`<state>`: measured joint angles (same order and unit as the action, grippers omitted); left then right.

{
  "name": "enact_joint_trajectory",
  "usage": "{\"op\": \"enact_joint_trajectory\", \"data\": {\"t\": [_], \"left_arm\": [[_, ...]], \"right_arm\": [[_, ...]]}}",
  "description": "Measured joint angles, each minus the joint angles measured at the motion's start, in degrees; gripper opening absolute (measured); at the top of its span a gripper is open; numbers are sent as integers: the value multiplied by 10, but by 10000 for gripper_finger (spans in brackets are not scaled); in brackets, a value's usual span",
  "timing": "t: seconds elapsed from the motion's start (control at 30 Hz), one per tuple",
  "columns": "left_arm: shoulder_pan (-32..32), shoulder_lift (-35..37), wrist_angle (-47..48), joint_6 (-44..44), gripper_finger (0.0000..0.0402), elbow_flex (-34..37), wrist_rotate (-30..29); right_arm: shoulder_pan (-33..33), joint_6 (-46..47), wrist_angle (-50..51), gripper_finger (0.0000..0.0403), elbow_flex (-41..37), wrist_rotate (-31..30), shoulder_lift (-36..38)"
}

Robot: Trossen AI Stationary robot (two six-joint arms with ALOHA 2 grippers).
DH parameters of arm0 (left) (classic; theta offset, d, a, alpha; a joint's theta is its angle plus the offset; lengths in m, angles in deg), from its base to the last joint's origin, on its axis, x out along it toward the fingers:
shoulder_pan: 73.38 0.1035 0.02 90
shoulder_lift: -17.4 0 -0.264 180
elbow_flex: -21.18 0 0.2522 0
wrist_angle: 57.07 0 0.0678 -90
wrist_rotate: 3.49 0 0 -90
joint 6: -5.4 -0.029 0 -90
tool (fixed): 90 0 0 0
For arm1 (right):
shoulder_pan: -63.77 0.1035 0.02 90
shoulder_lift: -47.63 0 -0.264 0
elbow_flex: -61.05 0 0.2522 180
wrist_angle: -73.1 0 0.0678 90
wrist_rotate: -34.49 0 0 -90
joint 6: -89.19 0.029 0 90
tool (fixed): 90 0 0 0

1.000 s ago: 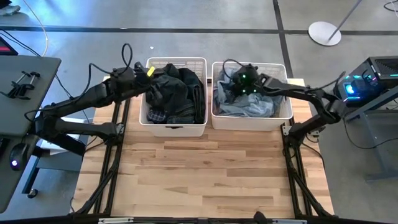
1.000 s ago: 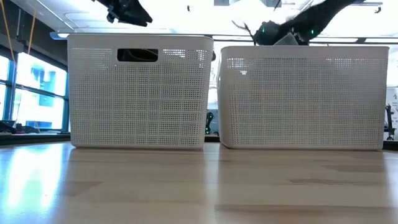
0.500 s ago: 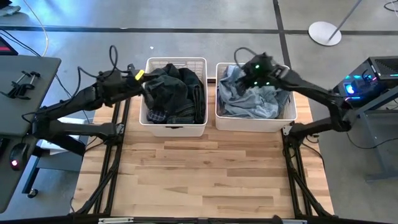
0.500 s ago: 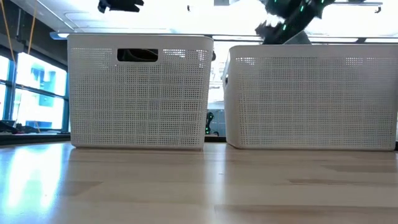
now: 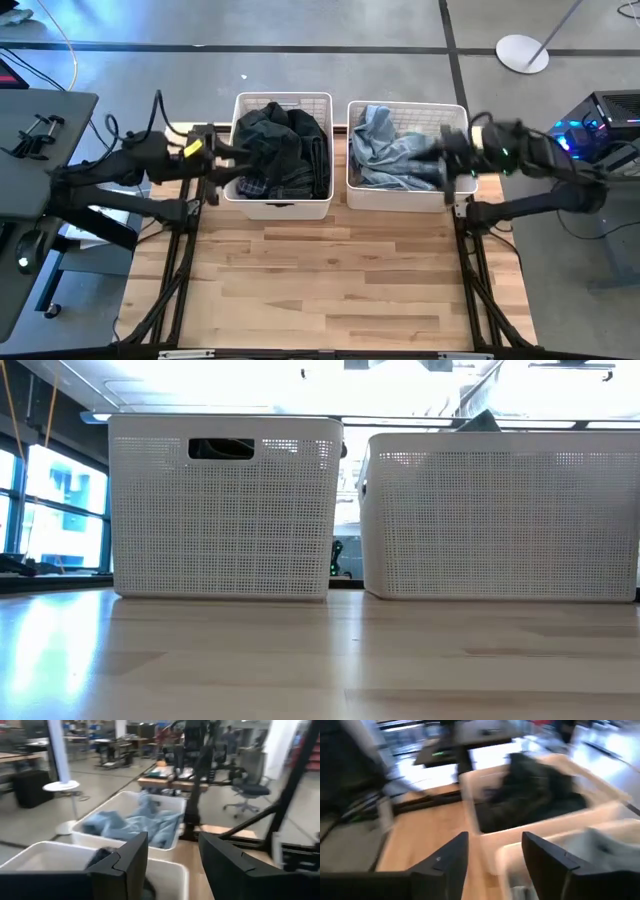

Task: Sort clothes
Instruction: Return to Home Position

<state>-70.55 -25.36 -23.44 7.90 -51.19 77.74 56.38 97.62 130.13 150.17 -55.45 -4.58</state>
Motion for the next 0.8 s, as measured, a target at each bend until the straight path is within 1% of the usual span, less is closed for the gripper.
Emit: {"op": "enact_joint_trajectory", "data": {"t": [0.1, 0.2, 0.3, 0.37, 0.43, 0.5, 0.53, 0.6, 0.7, 0.8], "left_arm": [[-56, 0, -1, -3, 152, 0, -36], [-96, 0, -13, -21, 136, 11, -65], [-107, 4, -50, -26, 123, 30, -67], [-107, 8, -68, -27, 116, 43, -69], [-106, 13, -75, -27, 111, 58, -71], [-102, 15, -81, -27, 108, 68, -73], [-101, 16, -88, -25, 107, 72, -73], [-100, 19, -106, -22, 106, 81, -74], [-100, 19, -154, -21, 106, 104, -74], [-100, 18, -180, -12, 106, 121, -73]], "right_arm": [[89, -21, -63, 154, -81, 0, 45], [137, -63, -187, 122, -201, 9, 82], [148, -64, -331, 83, -324, 46, 110], [147, -47, -424, 58, -393, 78, 126], [145, -20, -492, 33, -454, 113, 140], [145, 7, -551, 11, -501, 144, 155], [145, 18, -578, 6, -519, 155, 165], [146, 34, -621, 5, -547, 158, 186], [152, 37, -653, 7, -581, 147, 209], [170, 47, -650, 2, -599, 149, 240]]}}
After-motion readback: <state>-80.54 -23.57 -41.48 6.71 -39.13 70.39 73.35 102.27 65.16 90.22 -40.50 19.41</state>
